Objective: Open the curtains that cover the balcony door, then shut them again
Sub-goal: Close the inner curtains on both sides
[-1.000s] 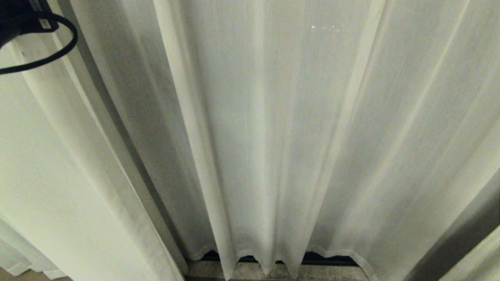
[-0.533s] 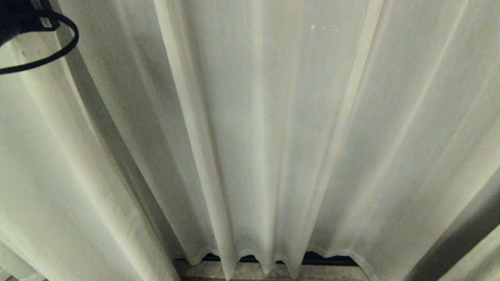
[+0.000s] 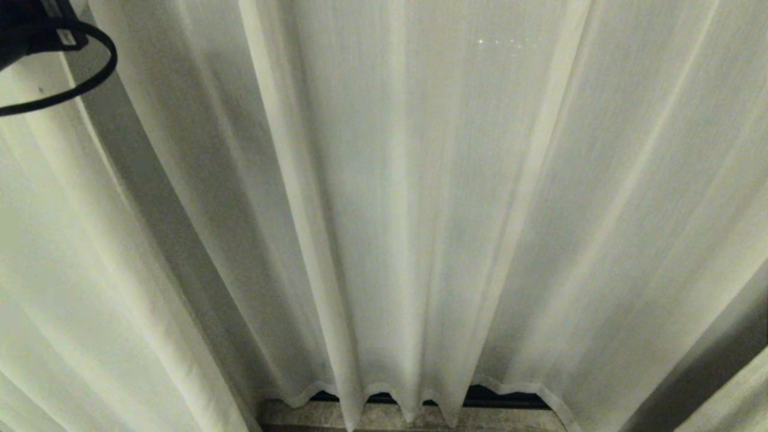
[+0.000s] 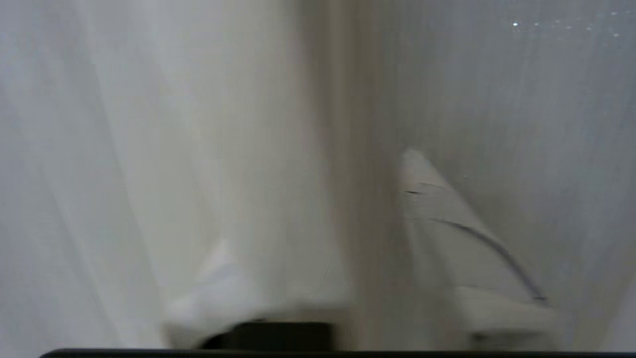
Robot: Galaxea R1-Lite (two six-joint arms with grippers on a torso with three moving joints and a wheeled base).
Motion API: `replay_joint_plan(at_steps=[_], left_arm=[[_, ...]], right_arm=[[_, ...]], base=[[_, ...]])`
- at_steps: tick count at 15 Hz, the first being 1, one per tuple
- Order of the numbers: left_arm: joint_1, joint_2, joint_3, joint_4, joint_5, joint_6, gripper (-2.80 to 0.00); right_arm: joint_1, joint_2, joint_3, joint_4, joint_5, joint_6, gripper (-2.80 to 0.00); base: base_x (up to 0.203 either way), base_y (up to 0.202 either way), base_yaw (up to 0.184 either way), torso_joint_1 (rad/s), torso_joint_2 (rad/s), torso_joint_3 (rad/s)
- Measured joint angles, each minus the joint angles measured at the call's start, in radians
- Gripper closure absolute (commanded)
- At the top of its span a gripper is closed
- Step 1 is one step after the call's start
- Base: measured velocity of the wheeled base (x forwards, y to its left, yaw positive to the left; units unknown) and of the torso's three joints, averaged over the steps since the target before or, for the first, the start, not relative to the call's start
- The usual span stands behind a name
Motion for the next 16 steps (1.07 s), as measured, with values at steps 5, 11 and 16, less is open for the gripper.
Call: replay_joint_plan(at_steps=[5,11,16], left_arm=[[0.000,-0.021,0.052,-0.001,0.000,0.000,-2.80],[0.013,-0.103,0.174,0.005,0.000,0.000,-2.80],[0.016,-0.182,0.252,0.015,0.015,0.000,-2.80]], right_arm=[[0.000,0.000,0.000,0.000,0.000,0.000,0.00],[0.000,0.000,0.000,0.000,0.000,0.000,0.00],[0.000,0.000,0.000,0.000,0.000,0.000,0.00]], base=[[0.000,0.000,0.000,0.000,0.00,0.000],[0.000,0.000,0.000,0.000,0.00,0.000],[0.000,0.000,0.000,0.000,0.00,0.000]])
